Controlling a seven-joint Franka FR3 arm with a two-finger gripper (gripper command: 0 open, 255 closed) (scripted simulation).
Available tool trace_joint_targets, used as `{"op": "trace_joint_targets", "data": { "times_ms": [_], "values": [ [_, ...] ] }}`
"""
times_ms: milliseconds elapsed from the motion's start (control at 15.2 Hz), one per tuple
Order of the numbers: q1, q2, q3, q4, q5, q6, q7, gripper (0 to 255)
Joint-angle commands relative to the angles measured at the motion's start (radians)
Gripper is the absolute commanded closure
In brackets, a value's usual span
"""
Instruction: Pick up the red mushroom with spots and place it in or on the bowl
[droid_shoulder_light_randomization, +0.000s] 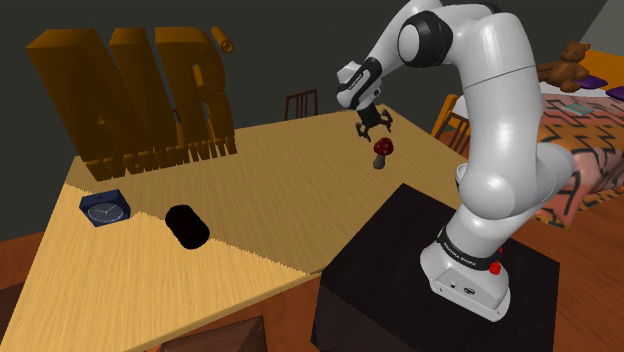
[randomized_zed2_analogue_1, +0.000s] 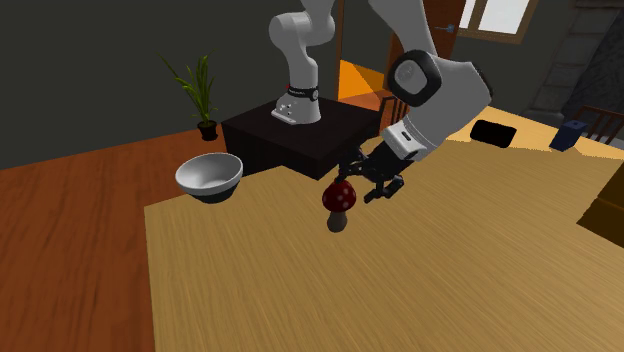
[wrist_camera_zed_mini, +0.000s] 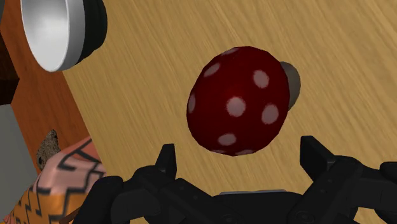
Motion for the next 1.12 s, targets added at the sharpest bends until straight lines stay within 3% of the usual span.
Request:
{"op": "trace_joint_targets", "data": {
  "times_ms": [0,264,792,858,1056],
  "values": [
    [-0.007,0.013,-0.004,-0.006,-0.004,0.020,0.003,0],
    [-0.020,0.031,-0.010,-0.035,-0.013,0.071,0.010,0],
    [-0.020,0.031,-0.010,-0.035,-0.013,0.071,0.010,0],
    [-0.020,0.031,-0.010,-0.035,-0.013,0.071,0.010,255],
    [-0.020,0.031,-0.010,-0.035,-0.013,0.071,0.010,255]
  ]
}}
